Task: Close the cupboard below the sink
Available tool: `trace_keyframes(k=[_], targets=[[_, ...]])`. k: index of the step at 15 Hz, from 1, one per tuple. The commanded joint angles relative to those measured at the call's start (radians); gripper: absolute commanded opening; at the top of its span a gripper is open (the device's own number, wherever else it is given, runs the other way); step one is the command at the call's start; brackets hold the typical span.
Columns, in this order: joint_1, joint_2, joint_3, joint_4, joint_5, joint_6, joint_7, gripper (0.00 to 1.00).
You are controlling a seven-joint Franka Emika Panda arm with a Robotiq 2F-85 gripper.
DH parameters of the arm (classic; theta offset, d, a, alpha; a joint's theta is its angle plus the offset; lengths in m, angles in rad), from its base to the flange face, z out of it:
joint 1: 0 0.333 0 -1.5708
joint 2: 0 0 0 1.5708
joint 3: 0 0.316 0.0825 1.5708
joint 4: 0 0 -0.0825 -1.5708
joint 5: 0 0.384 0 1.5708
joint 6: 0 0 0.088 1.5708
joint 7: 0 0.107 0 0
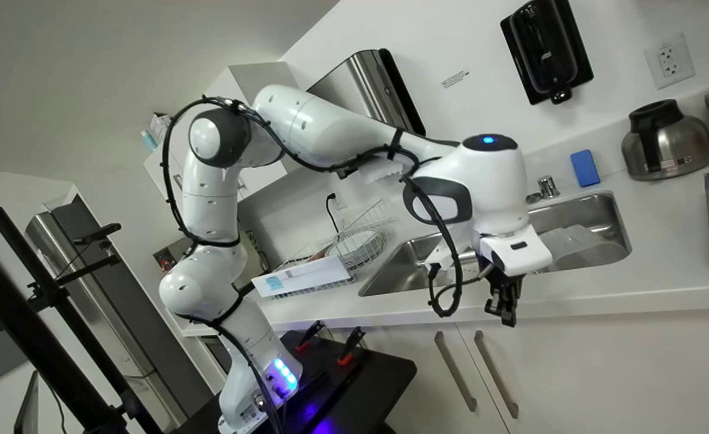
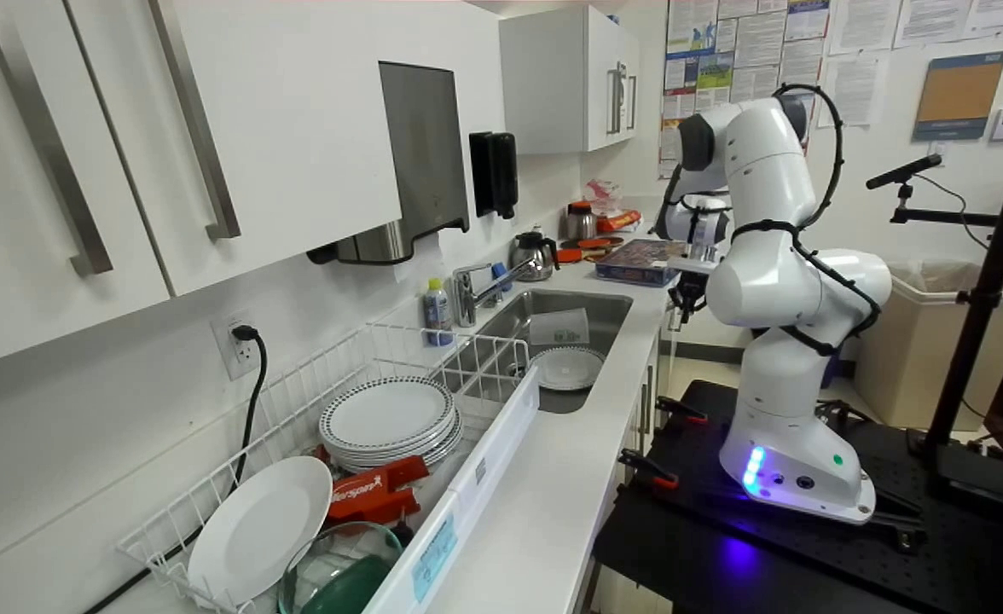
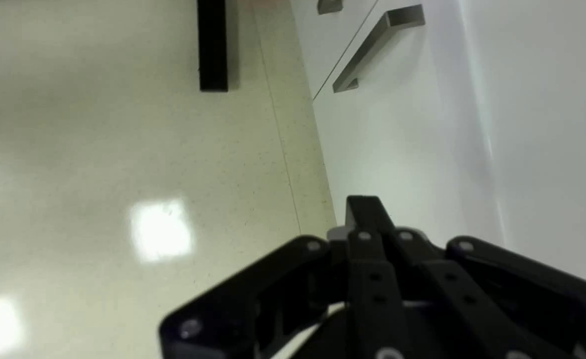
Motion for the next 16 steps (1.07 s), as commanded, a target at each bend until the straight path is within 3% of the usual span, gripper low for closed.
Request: trace_keyframes(k=[1,7,11,16], targets=[[0.052,-0.224,-0.072,-0.155,-0.160,0.018,-0.093,0.00],[0.072,-0.554,-0.126,-0.275,-0.357,0.006,-0.295,0.00],[0.082,-0.742,-0.136,-0.339,-0.382,-0.035,-0.413,0.00],[0.114,-0.858,-0.163,-0.385,-0.377,-0.085,-0.499,0.00]])
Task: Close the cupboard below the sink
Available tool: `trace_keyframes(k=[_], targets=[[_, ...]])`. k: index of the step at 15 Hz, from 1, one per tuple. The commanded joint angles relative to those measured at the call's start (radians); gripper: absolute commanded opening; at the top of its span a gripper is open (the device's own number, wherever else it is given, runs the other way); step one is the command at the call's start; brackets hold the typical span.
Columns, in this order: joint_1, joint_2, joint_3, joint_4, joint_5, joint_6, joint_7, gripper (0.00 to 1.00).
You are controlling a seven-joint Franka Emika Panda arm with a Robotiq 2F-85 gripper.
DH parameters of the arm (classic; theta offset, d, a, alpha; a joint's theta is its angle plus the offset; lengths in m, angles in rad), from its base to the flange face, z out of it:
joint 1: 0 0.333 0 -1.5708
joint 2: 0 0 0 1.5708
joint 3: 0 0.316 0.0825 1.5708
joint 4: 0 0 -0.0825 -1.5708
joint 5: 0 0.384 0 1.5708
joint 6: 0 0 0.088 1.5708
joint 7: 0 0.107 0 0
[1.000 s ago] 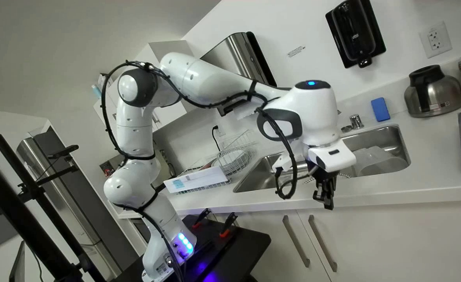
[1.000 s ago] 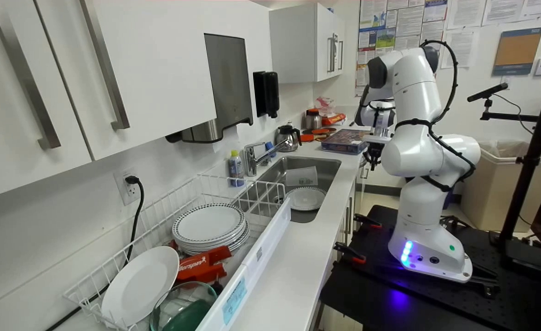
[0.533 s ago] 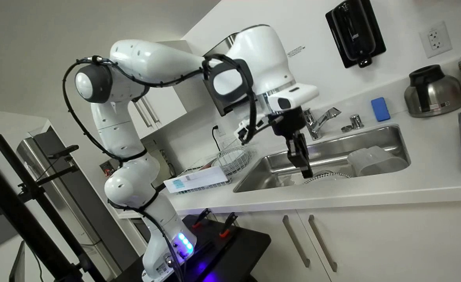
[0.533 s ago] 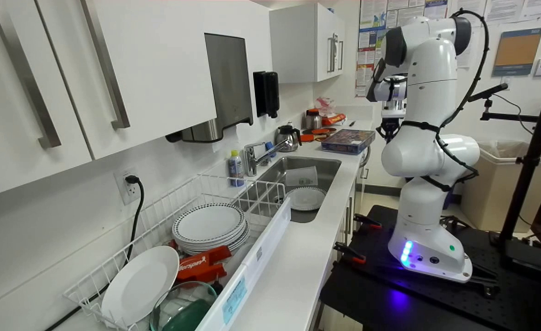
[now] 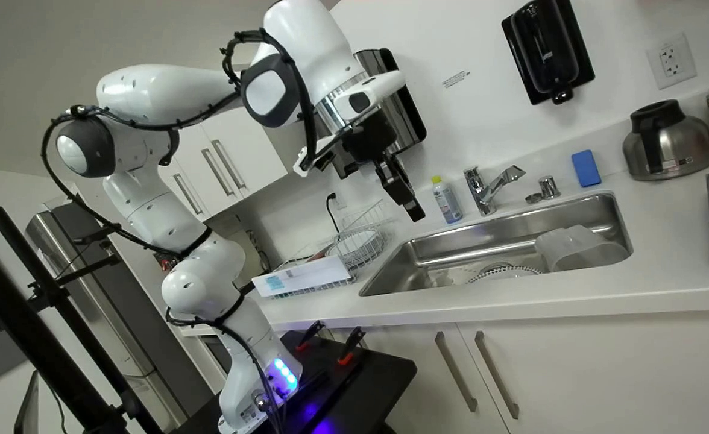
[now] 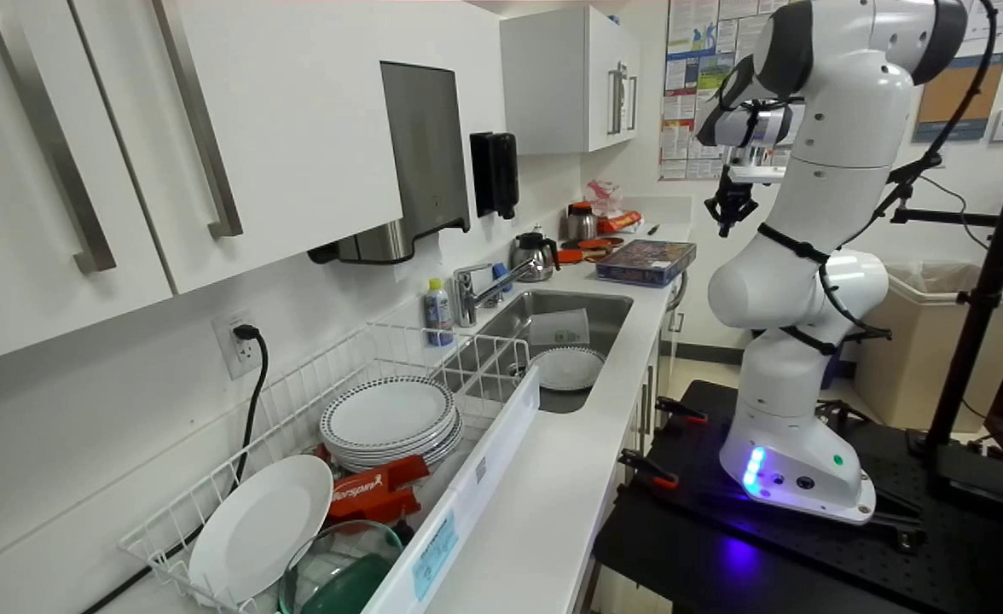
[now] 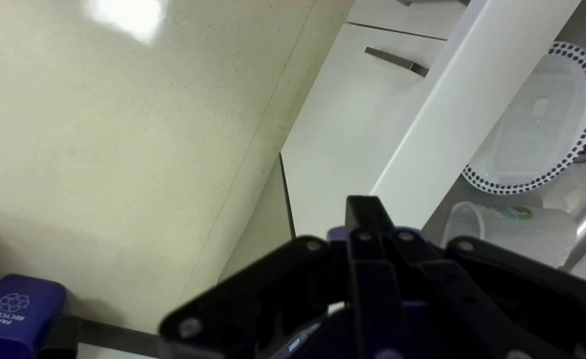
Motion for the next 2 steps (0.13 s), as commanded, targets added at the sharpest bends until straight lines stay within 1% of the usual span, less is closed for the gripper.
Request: trace_keyframes(k=[1,2], targets=[[0.043,-0.095,-0.034,-0.061,-0.021,-0.036,-0.051,0.00],[0.052,-0.106,-0.039,-0.069,-0.023,-0.040,-0.060,0.00]])
